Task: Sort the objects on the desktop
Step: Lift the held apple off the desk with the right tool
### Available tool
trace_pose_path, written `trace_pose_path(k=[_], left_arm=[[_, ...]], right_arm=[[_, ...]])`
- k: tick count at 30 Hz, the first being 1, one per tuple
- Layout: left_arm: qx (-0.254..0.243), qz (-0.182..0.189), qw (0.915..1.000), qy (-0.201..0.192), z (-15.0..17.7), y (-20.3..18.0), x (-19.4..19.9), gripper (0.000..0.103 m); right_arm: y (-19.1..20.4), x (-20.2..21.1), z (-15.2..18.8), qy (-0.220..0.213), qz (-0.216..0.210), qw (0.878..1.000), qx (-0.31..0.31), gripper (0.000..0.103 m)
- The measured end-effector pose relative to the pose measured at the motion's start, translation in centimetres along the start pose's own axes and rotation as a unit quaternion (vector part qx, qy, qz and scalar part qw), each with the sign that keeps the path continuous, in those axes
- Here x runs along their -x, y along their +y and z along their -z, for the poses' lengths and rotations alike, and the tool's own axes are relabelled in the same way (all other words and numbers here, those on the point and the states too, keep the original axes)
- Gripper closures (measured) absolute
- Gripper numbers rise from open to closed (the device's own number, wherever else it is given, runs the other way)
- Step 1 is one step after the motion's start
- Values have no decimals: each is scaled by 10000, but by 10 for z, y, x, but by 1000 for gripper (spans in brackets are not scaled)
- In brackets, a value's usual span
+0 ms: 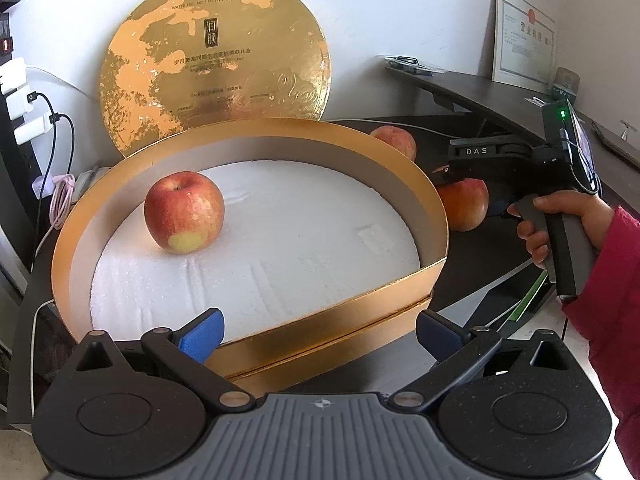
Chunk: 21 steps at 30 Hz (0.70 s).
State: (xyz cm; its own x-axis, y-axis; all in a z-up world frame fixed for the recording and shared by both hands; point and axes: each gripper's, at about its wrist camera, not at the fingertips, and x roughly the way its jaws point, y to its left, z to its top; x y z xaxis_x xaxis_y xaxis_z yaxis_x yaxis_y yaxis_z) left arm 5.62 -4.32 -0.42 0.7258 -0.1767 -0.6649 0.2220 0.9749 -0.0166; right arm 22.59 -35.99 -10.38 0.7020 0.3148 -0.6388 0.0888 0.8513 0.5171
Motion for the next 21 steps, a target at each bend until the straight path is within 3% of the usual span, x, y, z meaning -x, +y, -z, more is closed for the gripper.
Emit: trace_pose_path(k=[7,12,18,21], left_arm=[[-4,2,10000,-95,1,0,7,1],[-21,20,9999,-98,1,-1,8,1],[-28,-9,9999,-97,1,-2,8,1],[-20,-21,10000,-67,0,-2,6,1]], right_arm=[[22,11,8,-253,504,9946,869,4],[42,13,26,-398,925,9802,1704,3],[44,14,27,-443,1127,9681,2192,0],[43,16,27,-435,971,9681,2269,0]])
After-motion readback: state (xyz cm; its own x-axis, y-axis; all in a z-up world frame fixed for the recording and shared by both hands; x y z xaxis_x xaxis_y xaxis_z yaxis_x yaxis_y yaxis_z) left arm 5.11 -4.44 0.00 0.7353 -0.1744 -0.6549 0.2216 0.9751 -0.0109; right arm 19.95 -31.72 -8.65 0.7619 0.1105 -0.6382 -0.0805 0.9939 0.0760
